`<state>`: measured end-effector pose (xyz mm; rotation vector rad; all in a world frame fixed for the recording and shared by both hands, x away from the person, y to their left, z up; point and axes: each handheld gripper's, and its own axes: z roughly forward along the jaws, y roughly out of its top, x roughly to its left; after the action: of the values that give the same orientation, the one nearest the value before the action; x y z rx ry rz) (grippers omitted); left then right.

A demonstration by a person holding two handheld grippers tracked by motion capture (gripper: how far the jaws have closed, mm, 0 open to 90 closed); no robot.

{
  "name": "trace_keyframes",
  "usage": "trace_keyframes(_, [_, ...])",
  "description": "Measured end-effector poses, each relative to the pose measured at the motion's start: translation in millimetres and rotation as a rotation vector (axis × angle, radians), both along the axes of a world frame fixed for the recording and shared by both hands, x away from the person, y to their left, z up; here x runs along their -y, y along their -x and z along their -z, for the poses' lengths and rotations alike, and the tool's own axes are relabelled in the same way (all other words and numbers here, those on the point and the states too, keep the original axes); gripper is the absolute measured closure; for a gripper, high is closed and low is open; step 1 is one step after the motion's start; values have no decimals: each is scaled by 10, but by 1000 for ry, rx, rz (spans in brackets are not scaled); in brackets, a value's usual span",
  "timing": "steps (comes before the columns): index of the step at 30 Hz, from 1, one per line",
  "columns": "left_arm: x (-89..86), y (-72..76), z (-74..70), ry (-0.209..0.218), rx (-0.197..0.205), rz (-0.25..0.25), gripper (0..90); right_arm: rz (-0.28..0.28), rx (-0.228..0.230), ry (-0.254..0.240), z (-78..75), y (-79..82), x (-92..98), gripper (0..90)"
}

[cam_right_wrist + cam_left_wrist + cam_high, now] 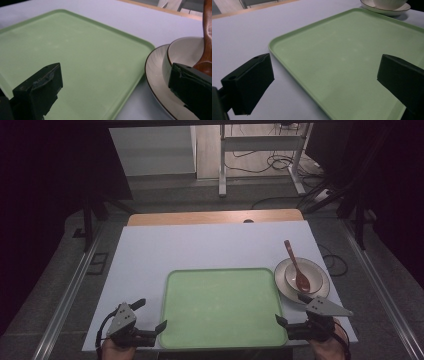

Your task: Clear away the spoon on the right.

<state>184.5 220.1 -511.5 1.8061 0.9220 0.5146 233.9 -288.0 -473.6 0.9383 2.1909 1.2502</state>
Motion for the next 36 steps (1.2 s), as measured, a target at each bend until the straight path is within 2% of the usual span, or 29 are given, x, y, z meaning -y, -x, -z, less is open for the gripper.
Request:
trace_keyframes(5, [-1, 6, -2, 4, 6, 4, 6, -11, -7, -12, 16, -8, 7, 0])
trace_keyframes(11, [2, 2, 13, -31, 25, -3, 5, -10, -21, -2, 37, -25, 4, 0])
trace_keyframes(19, [-10, 1, 13, -25, 25, -4, 4, -11, -25, 1, 44, -35, 9, 0])
trace_keyframes(28, [-19, 8, 2, 14, 33, 14, 1, -3, -26, 16, 41, -36, 6, 0])
trace_keyframes(36, [-32, -5, 9, 50, 23, 23, 0, 12, -7, 26, -25, -51, 31, 0])
